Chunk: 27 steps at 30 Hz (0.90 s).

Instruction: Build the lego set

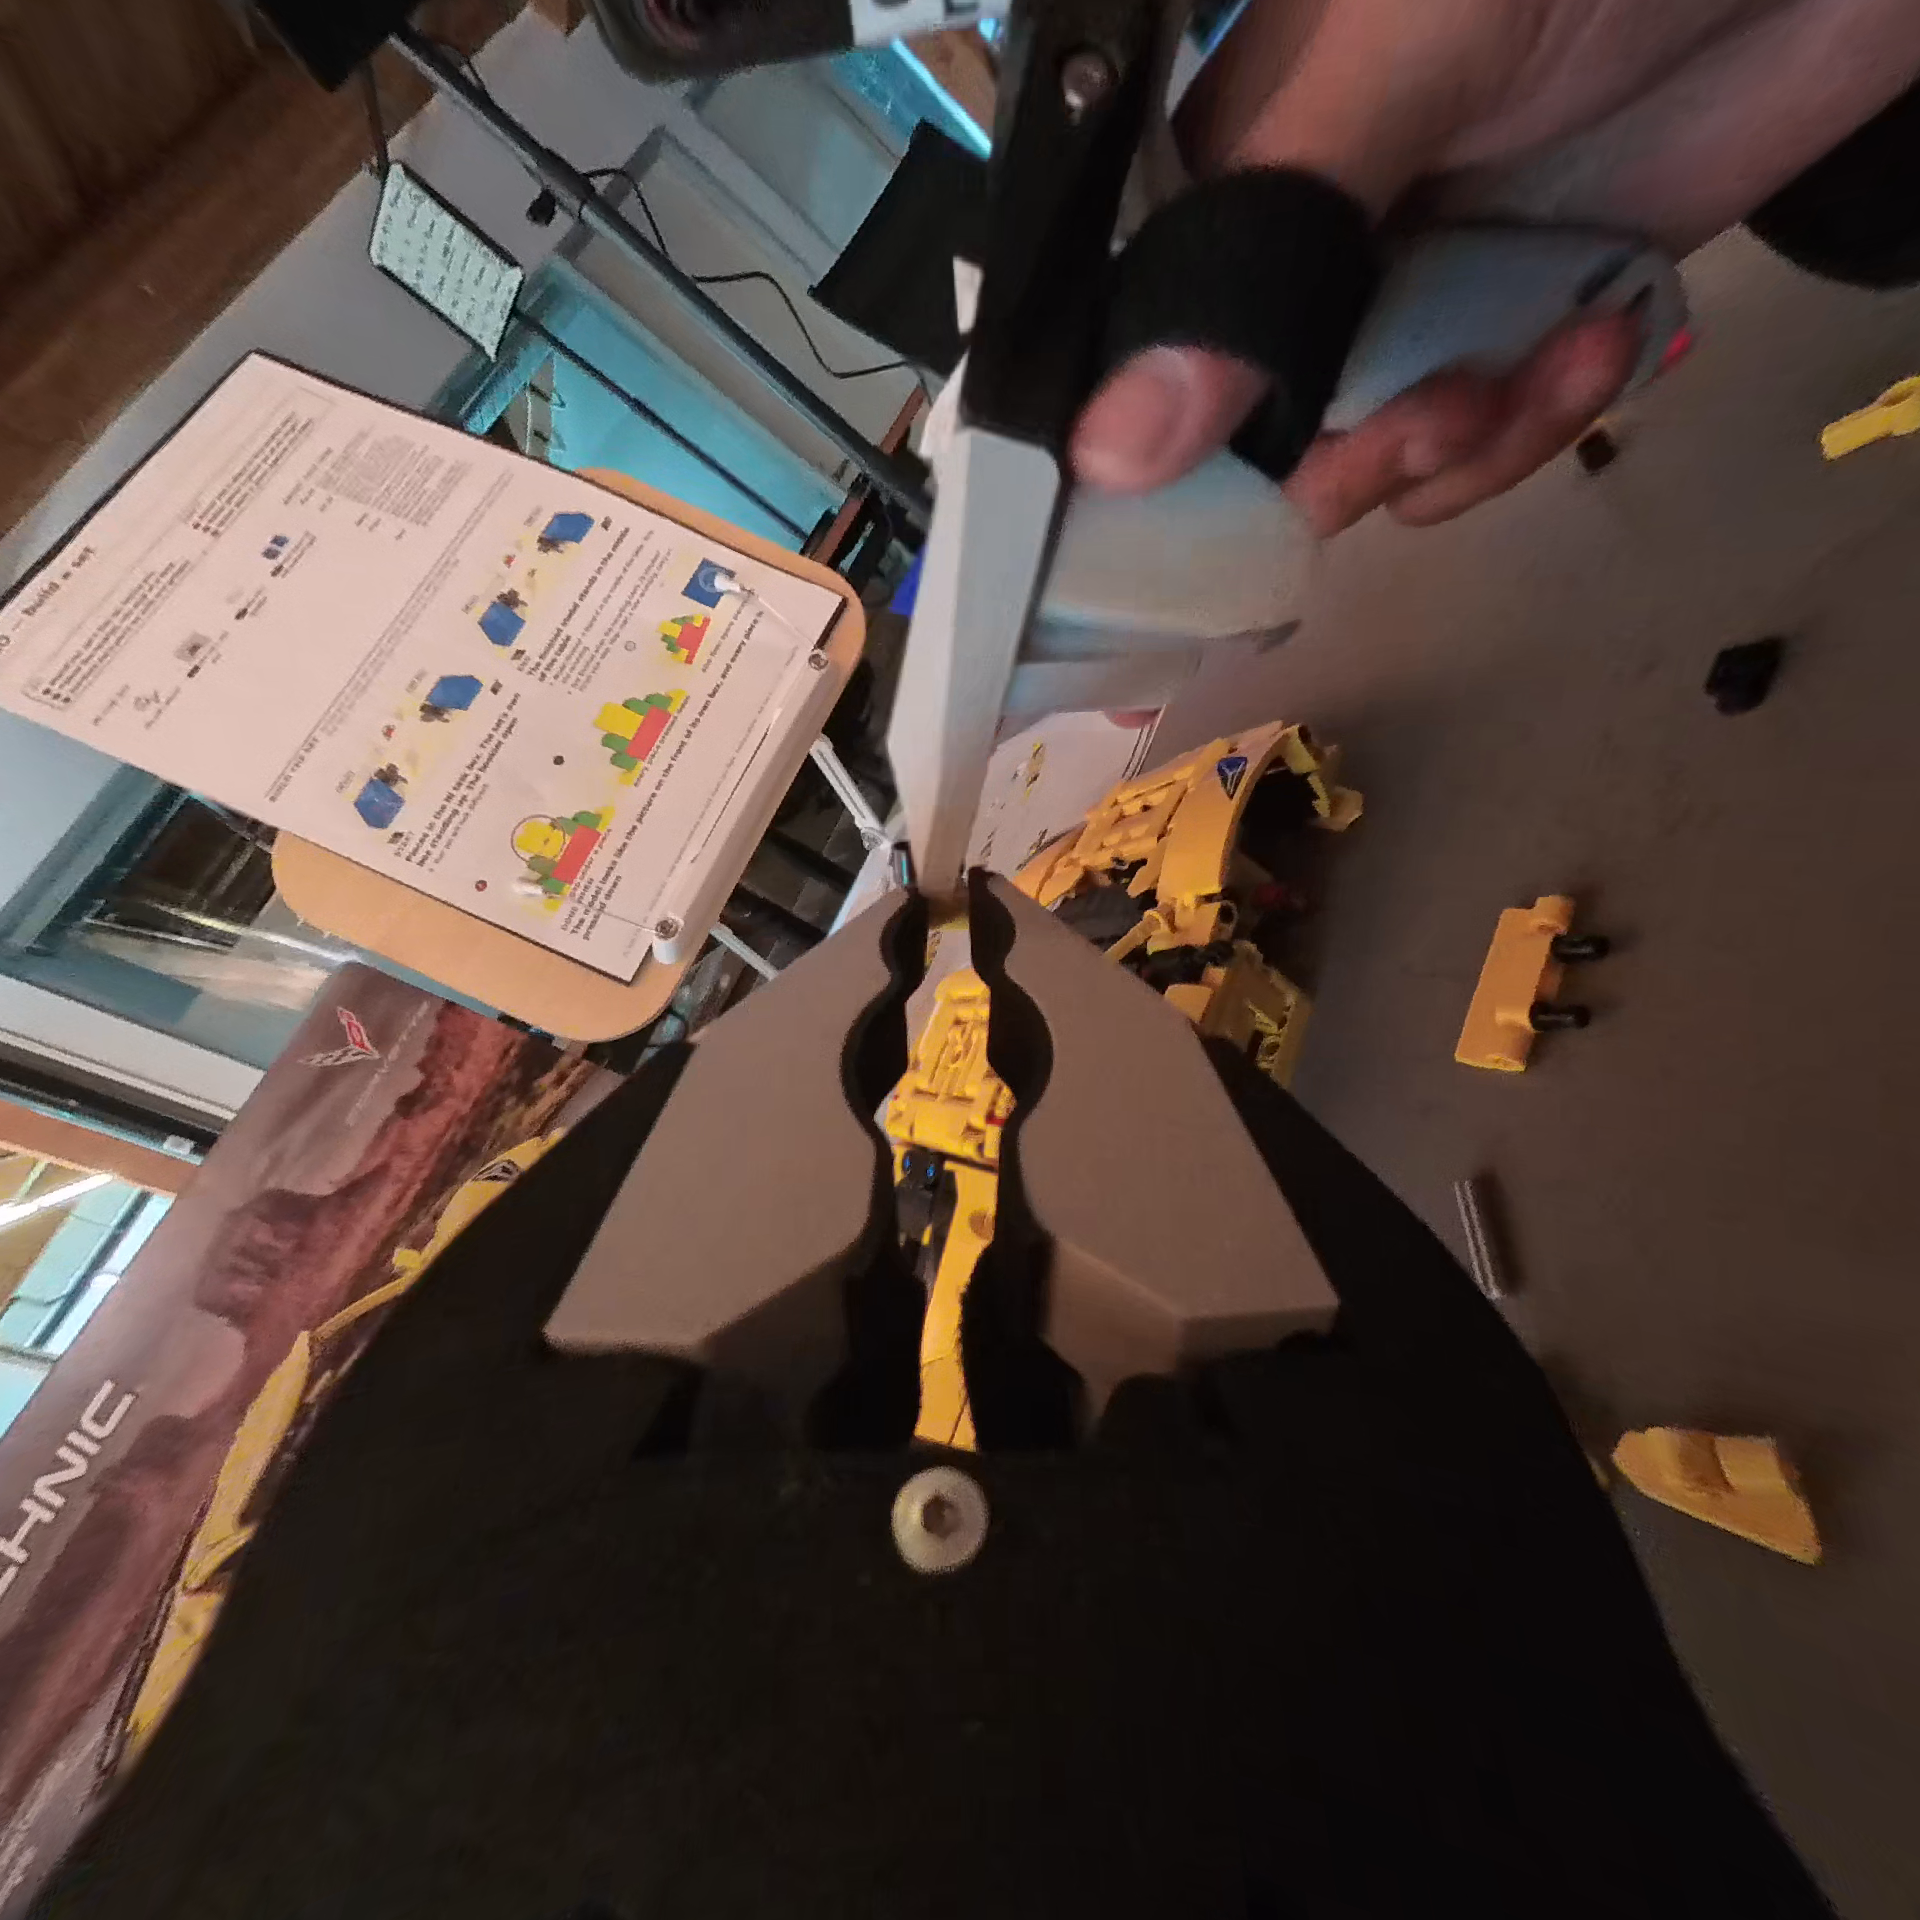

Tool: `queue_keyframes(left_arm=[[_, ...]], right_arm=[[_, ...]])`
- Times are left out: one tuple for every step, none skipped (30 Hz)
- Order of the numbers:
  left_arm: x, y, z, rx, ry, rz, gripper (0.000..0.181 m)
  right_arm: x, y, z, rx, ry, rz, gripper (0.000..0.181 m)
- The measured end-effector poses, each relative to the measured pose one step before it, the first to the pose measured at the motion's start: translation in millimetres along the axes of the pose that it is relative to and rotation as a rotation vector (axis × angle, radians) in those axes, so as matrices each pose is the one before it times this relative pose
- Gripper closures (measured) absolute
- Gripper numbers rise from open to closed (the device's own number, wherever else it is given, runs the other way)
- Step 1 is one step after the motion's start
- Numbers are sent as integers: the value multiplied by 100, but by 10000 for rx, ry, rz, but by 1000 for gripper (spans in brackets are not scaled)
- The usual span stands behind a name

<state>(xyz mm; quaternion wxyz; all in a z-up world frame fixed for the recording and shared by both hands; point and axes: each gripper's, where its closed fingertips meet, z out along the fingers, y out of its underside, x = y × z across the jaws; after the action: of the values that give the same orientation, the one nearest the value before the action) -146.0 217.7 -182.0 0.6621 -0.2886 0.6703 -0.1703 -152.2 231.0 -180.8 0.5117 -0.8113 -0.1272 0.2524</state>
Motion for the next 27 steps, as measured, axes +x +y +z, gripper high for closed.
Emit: queue_keyframes(left_arm=[[-25, 125, 8, -52, -38, 95, 174], [-56, -56, -51, 54, -28, 50, 174], [-60, -187, -81, 109, -23, -14, 174], [-5, -211, -40, 91, -1, -21, 174], [3, -57, 11, -18, -39, 58, 174], [-37, -59, -26, 2, -74, 127, 174], [56, -98, -7, 35, 7, 23, 174], [75, 4, 25, -10, 45, -97, 174], [36, 93, 20, -38, 18, -42, 174], [31, 64, -1, -9, 12, 31, 174], [14, -2, -23, -1, -10, 18, 174], [-12, -72, -33, 0, -23, 15, 174], [70, -48, -18, -8, 18, 35, 174], [137, 54, 29, -38, 57, 36, 174], [143, 134, 62, -71, 53, 33, 174], [63, 106, 26, -64, 15, 22, 174], [-13, 29, -23, 1, -4, -37, 174], [-82, -22, -40, 43, -13, -81, 174], [-46, -12, -6, 14, -4, -55, 174], [-1, 6, 24, -8, -4, -5, 174], [13, -33, -4, 4, -13, 20, 174], [5, -22, -5, 10, -8, 6, 174], [-28, 31, -4, -1, -6, -39, 174], [-87, 57, 11, 5, -4, -96, 174], [-119, -8, 28, 24, -19, -77, 174], [-156, -11, 44, 1, -56, -9, 174], [-186, 35, 93, -41, -65, 23, 174]], right_arm=[[-150, -57, 65, 33, 44, -86, 133], [-159, -6, 26, -36, -37, -42, 135], [-41, -29, -23, -21, -24, -18, 136], [209, 102, -48, -99, 114, -51, 136], [231, -20, -117, -4, 126, -62, 135], [31, -37, -90, 25, 10, -18, 134], [-254, 20, 23, -18, -165, 33, 135], [-372, 144, 142, -96, -193, 0, 139], [99, 38, 110, -9, 144, -49, 139], [31, 65, 35, -23, 87, -92, 140], [-6, 54, 13, -39, 9, -6, 140], [-64, -15, -19, 11, -47, 59, 140], [-38, 89, -2, -58, -45, 67, 141], [43, 181, -1, -118, 9, 32, 142], [141, 206, 55, -98, 90, -26, 142], [51, 127, 91, -16, 36, 39, 145], [-106, 29, 55, 40, -82, 113, 146], [-85, -56, 28, 76, -83, 88, 147], [-19, -43, 14, 43, -47, 91, 146], [14, 45, -16, -37, 5, 49, 147], [-21, 32, -36, -21, 15, -12, 147], [-44, 48, -39, -51, 8, -12, 147], [-2, 11, 19, -4, 32, 53, 147], [30, -60, 62, 60, 46, 102, 147], [12, -114, 14, 109, 10, 51, 147], [35, -211, -24, 164, 11, -51, 147], [96, -235, -6, 185, 56, -143, 147]])
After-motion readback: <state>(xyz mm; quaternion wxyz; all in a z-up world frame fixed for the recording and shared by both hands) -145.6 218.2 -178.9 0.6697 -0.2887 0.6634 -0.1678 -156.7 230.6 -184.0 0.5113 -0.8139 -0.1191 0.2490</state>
